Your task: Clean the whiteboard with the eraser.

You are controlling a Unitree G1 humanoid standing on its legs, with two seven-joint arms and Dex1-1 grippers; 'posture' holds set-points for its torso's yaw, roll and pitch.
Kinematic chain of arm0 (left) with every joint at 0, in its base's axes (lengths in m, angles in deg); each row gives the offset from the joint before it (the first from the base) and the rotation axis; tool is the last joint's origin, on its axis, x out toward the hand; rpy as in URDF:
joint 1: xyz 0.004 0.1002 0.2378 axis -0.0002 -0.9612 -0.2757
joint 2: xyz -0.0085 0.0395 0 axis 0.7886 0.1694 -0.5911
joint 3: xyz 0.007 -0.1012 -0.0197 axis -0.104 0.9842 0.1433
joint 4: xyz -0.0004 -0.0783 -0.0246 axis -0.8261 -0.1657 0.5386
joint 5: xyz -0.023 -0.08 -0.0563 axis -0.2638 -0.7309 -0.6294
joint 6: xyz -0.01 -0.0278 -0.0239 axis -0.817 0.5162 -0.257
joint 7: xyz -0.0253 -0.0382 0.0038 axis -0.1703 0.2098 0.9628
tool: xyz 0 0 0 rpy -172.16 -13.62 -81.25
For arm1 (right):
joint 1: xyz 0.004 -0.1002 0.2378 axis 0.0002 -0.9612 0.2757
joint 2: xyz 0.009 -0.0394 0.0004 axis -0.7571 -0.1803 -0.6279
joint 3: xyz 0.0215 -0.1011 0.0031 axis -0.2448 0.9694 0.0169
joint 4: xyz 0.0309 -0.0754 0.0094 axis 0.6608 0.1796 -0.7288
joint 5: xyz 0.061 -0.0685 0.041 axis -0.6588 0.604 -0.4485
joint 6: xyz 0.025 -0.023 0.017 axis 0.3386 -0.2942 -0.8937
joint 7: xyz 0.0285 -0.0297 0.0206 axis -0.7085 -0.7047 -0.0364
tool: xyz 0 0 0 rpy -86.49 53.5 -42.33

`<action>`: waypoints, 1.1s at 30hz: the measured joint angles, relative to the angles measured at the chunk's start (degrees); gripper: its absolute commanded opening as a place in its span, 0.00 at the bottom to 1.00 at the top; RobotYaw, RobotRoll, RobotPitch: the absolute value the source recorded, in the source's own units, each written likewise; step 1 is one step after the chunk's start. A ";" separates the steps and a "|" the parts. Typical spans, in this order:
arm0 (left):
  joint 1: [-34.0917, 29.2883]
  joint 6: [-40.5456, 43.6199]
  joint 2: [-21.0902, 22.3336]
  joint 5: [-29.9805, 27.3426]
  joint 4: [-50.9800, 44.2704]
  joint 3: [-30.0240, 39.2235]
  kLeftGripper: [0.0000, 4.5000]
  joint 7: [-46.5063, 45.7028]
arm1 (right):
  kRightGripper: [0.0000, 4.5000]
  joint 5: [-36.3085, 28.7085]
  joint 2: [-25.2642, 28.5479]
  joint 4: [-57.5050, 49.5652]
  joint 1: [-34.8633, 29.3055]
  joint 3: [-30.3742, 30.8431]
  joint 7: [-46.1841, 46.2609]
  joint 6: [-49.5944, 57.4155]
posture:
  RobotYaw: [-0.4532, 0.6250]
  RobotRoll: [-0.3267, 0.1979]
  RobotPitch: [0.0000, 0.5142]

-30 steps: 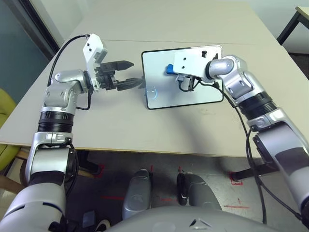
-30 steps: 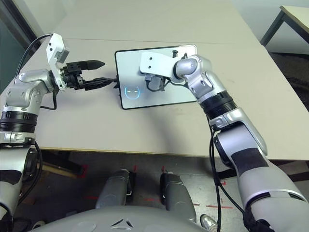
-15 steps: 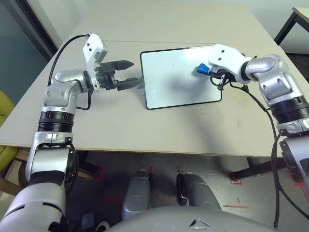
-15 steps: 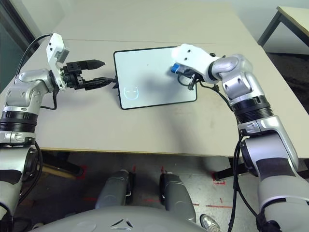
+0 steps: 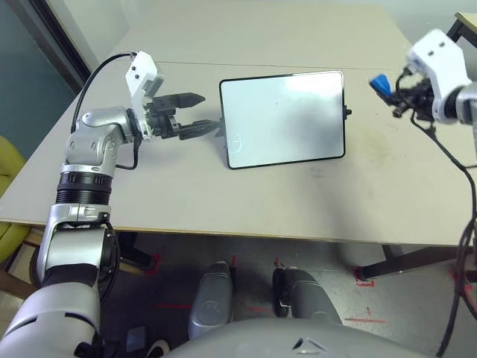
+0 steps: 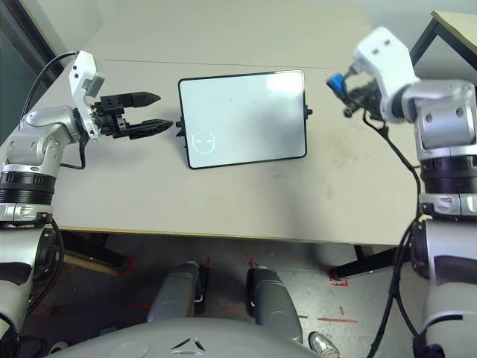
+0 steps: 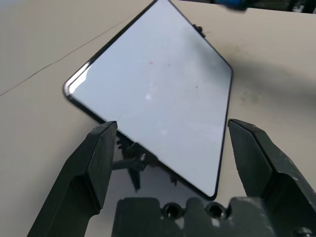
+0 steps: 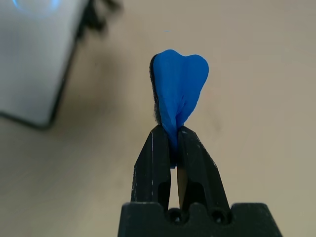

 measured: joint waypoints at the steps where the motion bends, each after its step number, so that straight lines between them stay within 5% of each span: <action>1: 0.00 0.15 0.01 -0.01 0.00 0.00 1.00 0.29 | 0.00 -0.33 -0.39 1.14 -0.34 -0.24 0.74 0.01 | 0.65 0.62 0.18; 12: 0.03 0.78 0.00 0.01 -0.52 -0.02 1.00 0.72 | 0.00 -2.22 -6.44 14.31 2.07 -1.01 6.80 -3.35 | 0.67 0.62 0.18; 24: -0.20 1.24 0.50 0.01 -1.80 0.76 1.00 0.65 | 1.00 -3.80 -3.54 11.95 3.77 -0.20 3.42 1.39 | 0.67 0.62 0.18; 33: -0.24 0.61 2.90 0.07 -0.38 3.16 1.00 -1.64 | 1.00 -6.75 -1.93 14.32 4.64 -6.95 8.43 -4.33 | 0.67 0.62 0.18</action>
